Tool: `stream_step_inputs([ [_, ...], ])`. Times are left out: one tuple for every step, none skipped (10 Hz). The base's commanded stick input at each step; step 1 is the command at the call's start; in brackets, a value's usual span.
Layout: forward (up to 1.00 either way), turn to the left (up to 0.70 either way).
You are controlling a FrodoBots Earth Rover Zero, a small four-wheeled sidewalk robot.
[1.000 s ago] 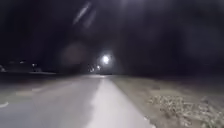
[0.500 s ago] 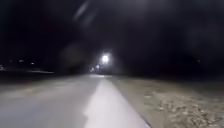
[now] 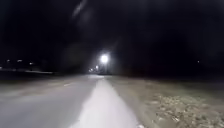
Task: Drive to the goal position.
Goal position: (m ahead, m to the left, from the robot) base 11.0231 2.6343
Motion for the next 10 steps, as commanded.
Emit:
stream_step_inputs([
  [1.00, 0.00],
  [1.00, 0.00],
  [1.00, 0.00],
  [1.00, 0.00],
  [1.00, 0.00],
  [1.00, 0.00],
  [1.00, 0.00],
  [1.00, 0.00],
  [1.00, 0.04],
  [1.00, 0.37],
])
